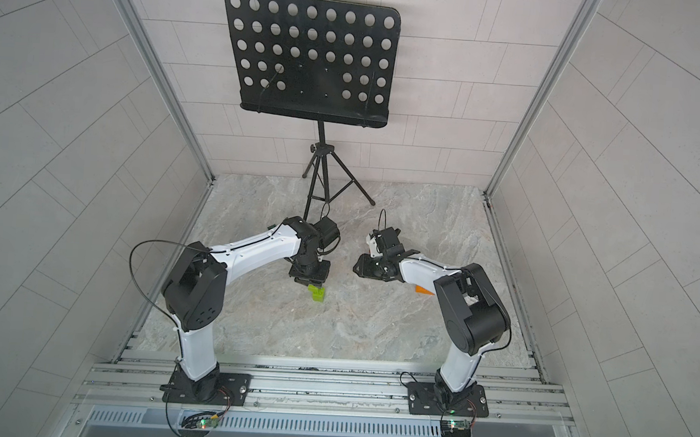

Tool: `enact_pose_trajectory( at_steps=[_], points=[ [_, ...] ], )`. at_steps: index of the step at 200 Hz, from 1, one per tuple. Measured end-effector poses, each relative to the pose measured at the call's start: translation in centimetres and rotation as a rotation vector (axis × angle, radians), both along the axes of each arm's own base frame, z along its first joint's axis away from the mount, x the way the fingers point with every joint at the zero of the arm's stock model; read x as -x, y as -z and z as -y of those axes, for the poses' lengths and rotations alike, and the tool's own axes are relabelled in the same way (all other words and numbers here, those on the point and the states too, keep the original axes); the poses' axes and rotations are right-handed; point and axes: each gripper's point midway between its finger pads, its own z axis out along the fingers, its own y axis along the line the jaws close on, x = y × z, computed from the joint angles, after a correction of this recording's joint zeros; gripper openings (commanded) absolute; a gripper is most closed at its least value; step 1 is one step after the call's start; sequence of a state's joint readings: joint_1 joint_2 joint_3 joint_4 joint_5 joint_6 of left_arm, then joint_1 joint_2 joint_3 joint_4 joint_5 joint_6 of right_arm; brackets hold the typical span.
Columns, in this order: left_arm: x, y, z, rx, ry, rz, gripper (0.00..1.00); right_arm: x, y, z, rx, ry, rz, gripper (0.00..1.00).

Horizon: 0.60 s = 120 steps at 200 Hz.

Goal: Assemble an ice cream with lego
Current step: Assemble the lego brick with the lego brick.

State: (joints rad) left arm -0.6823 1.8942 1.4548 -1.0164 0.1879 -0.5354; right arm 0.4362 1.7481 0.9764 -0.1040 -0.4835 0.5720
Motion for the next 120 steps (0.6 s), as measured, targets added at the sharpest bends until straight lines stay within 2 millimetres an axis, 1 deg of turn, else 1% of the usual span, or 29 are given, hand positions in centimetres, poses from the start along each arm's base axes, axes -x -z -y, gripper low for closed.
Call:
enact_pose_trajectory(
  at_steps=[33, 71, 120],
  points=[
    [0.4, 0.4, 0.4, 0.024, -0.019, -0.016, 0.16, 0.6, 0.2, -1.1, 0.0, -0.051, -0.023, 0.42],
    [0.4, 0.3, 1.2, 0.053, -0.02, -0.008, 0.16, 0.8, 0.4, -1.2, 0.005, -0.067, -0.041, 0.42],
    [0.3, -0.1, 1.3, 0.054, -0.014, 0.009, 0.18, 1.1, 0.5, -1.6, 0.005, -0.089, -0.053, 0.41]
  ],
)
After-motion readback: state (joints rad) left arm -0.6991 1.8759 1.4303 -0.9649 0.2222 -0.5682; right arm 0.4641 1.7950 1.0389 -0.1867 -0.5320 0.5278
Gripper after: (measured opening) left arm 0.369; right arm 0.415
